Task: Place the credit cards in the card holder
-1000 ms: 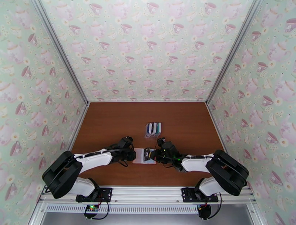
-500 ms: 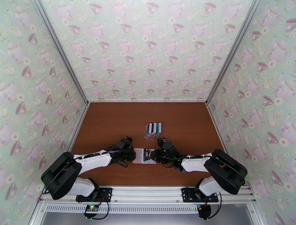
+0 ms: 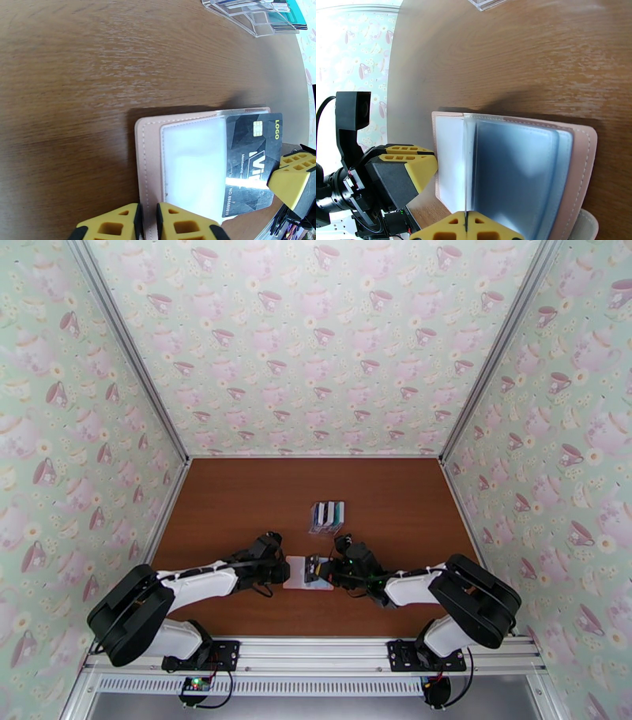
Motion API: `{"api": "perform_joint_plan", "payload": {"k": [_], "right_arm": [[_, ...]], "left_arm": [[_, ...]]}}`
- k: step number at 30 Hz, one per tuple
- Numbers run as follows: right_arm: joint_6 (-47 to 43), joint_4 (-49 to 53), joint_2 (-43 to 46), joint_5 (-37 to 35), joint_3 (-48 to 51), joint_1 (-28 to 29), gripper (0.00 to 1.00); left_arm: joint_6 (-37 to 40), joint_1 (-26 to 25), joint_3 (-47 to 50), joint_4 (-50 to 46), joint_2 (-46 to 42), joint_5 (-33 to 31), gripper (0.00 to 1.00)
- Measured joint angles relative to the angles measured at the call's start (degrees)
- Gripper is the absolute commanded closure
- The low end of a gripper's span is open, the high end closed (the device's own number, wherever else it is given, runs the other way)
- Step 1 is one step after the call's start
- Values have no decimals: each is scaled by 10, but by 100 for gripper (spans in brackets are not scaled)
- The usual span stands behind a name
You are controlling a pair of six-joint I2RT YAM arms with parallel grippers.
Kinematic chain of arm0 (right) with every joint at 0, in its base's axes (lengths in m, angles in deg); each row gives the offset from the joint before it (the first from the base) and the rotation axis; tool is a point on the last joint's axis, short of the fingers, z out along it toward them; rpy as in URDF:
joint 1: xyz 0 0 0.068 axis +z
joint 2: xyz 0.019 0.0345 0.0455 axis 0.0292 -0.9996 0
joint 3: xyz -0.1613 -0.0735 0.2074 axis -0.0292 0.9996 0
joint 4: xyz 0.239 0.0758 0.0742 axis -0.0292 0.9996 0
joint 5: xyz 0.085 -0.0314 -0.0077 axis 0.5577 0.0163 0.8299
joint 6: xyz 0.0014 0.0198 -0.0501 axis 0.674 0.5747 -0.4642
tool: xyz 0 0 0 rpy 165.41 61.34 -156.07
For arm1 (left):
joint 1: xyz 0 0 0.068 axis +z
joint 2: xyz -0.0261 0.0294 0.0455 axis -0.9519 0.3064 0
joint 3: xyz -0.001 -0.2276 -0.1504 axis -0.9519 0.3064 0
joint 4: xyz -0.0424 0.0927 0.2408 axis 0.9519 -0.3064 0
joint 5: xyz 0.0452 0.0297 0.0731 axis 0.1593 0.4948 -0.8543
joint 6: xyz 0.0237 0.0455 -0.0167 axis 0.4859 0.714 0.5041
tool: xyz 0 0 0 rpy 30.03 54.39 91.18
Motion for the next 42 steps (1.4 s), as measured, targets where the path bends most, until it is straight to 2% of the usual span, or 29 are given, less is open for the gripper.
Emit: {"api": "perform_joint_plan", "payload": {"k": [42], "right_arm": [[33, -56, -24, -5, 21, 11, 100]], "left_arm": [[-19, -1, 15, 25, -5, 0, 79]]}}
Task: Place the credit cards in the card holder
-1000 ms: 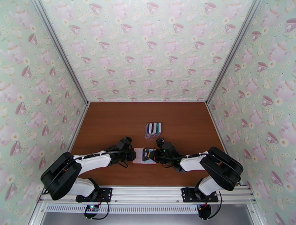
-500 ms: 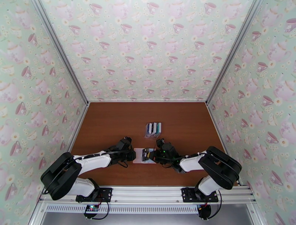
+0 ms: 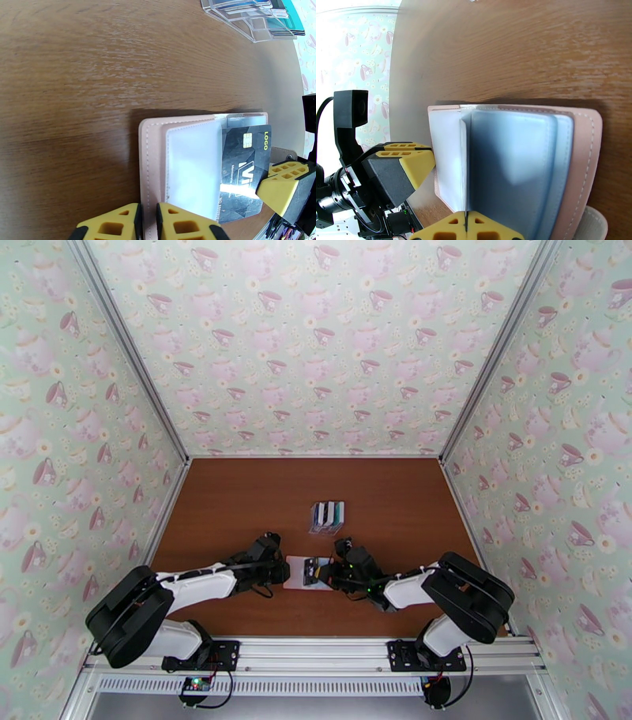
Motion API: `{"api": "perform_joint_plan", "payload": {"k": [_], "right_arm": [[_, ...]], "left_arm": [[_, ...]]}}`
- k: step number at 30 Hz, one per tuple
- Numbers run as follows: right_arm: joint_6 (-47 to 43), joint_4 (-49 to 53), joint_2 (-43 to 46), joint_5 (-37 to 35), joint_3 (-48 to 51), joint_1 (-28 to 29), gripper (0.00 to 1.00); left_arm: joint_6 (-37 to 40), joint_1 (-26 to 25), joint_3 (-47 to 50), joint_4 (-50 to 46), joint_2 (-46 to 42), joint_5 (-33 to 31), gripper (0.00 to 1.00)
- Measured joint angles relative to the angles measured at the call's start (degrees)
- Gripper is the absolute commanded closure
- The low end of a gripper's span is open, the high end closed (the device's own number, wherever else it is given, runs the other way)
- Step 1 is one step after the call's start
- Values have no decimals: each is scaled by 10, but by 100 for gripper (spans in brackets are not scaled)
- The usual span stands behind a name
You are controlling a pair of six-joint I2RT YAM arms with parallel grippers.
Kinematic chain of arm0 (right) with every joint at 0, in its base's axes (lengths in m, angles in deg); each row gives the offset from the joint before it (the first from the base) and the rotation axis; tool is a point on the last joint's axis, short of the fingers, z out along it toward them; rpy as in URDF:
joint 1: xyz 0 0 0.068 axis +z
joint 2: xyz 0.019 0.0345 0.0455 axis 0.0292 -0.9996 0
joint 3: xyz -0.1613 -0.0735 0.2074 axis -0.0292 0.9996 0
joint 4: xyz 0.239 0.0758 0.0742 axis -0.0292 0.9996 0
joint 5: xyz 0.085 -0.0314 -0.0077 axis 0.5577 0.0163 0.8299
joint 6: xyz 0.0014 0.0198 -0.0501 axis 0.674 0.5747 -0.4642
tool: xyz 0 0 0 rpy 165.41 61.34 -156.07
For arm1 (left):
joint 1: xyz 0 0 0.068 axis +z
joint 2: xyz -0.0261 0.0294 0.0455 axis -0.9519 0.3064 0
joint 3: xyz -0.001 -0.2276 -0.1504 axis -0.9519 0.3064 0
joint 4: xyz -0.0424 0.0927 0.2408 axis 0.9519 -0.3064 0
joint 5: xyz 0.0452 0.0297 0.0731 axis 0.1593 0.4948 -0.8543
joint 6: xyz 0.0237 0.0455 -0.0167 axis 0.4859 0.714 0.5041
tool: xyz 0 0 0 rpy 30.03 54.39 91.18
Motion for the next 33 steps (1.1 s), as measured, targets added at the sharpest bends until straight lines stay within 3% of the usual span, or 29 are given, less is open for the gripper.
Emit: {"api": "perform_joint_plan", "payload": {"k": [12, 18, 25, 33], "right_arm": [[2, -3, -18, -4, -13, 10, 100], [1, 11, -18, -4, -18, 11, 89], [-23, 104, 24, -16, -43, 12, 76], [-61, 218, 49, -37, -92, 14, 73]], "left_arm": [[-11, -4, 5, 9, -1, -3, 79], [-14, -5, 5, 10, -1, -3, 80], [-18, -7, 5, 13, -1, -3, 81], [-25, -12, 11, 24, -1, -7, 87]]}}
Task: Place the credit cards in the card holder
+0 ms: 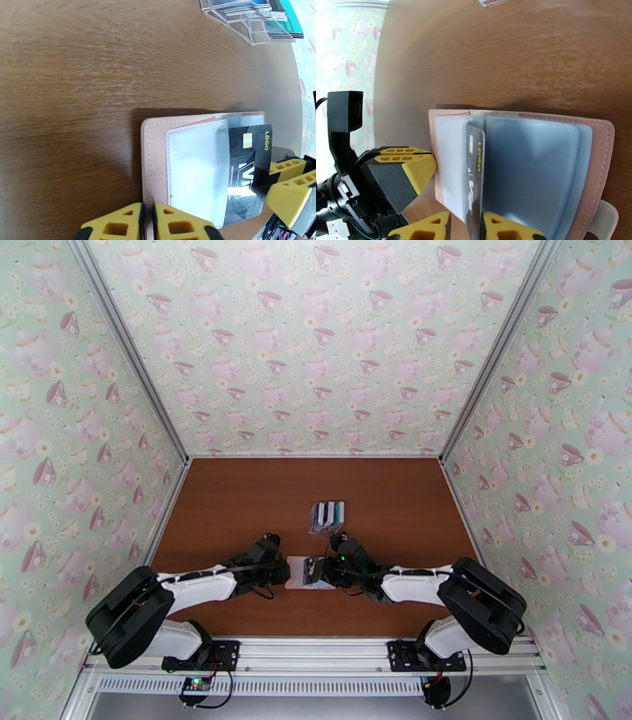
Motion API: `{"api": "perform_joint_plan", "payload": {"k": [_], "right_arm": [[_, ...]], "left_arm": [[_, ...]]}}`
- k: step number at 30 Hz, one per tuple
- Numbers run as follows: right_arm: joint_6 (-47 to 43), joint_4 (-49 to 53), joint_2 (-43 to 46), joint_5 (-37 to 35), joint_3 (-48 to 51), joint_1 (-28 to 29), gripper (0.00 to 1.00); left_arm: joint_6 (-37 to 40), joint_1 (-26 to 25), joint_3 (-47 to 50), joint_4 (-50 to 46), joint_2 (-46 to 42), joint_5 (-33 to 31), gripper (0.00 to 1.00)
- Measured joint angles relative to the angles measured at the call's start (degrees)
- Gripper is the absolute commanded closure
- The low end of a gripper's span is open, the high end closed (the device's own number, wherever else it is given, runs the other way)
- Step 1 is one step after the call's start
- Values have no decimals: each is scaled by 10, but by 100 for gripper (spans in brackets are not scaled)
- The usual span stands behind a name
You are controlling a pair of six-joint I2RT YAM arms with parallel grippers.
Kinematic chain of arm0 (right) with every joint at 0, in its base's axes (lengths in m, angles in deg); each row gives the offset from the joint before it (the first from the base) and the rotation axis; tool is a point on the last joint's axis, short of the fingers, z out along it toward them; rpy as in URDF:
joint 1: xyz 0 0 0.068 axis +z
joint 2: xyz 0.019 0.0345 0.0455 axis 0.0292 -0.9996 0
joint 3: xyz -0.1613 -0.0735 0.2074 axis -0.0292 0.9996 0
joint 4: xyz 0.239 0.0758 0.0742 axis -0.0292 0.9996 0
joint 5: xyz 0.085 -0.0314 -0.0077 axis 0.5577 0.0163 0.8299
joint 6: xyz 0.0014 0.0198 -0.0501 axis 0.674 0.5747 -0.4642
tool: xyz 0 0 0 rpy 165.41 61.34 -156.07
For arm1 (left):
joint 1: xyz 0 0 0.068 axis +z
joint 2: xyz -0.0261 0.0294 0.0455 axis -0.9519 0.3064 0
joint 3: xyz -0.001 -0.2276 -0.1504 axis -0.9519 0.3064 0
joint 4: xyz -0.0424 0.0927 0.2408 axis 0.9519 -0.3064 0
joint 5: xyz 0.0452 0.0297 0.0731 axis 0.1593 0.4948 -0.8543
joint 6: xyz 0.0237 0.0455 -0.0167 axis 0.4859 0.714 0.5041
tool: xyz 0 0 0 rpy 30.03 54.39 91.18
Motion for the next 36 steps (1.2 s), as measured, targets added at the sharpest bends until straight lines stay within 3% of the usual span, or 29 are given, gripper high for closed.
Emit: {"api": "perform_joint_plan", "payload": {"k": [13, 22, 36], "right_arm": [[-27, 102, -31, -12, -59, 3, 73], [-50, 171, -55, -32, -121, 28, 74], [-66, 223, -61, -56, -135, 30, 73]], "left_arm": [[-8, -10, 5, 12, 1, 0, 99], [-9, -11, 5, 17, 4, 0, 100], [-9, -13, 5, 23, 8, 0, 100]]}}
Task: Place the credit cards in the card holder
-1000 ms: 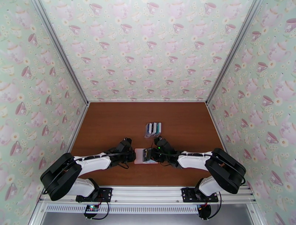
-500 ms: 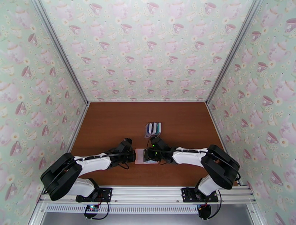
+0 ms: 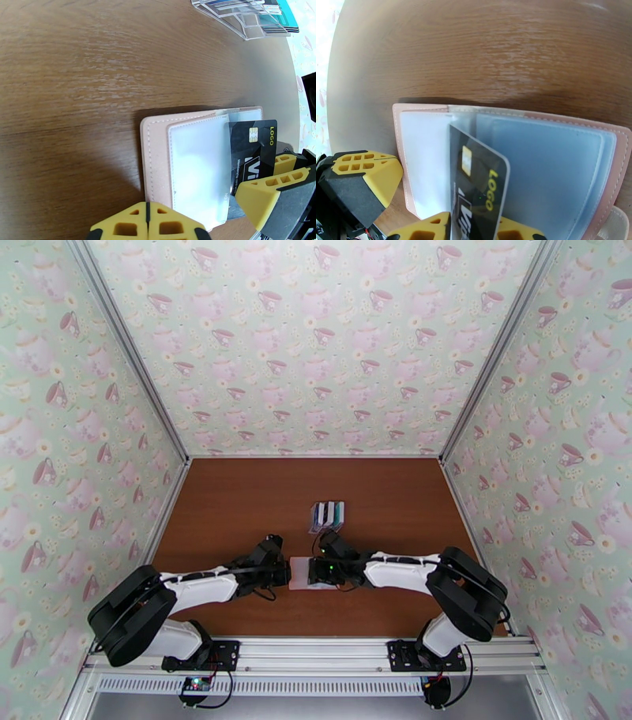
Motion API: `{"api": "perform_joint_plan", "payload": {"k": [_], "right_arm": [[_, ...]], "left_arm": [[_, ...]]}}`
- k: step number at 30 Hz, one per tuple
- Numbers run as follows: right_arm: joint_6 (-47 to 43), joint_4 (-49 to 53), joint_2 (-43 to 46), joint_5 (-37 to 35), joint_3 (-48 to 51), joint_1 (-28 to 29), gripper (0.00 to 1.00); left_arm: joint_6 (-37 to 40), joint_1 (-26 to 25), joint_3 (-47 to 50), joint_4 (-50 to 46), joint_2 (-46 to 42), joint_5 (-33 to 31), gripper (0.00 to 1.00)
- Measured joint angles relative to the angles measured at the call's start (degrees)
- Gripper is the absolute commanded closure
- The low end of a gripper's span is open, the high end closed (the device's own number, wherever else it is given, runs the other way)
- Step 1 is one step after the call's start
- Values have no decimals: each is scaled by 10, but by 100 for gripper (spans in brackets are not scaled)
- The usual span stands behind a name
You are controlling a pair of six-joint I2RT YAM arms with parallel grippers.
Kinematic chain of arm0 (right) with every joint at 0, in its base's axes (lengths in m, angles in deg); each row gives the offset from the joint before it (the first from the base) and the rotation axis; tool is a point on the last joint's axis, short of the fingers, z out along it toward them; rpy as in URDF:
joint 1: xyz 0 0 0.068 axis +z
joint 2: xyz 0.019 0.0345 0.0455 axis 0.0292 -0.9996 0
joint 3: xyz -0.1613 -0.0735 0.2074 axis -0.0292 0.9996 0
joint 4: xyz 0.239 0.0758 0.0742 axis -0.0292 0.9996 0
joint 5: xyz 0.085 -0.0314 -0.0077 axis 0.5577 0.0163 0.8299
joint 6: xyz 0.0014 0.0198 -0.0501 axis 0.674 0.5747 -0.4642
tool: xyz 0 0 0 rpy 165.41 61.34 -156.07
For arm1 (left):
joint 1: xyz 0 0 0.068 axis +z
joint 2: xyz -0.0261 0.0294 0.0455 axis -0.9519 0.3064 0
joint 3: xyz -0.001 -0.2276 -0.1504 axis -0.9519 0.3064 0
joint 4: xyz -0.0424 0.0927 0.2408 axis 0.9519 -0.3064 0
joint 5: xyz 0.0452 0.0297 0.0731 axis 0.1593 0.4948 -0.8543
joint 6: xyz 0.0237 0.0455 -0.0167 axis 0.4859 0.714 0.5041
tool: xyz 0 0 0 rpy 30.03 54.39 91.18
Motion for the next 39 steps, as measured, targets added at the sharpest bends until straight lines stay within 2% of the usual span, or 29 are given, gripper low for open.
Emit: {"api": "perform_joint_plan", "payload": {"k": [16, 39], "right_arm": [[-21, 46, 7, -17, -16, 0, 66], [-48, 107, 6, -43, -57, -10, 65]], "left_arm": [[0, 0, 0, 3, 1, 0, 100], [0, 0, -1, 3, 2, 2, 100]]}}
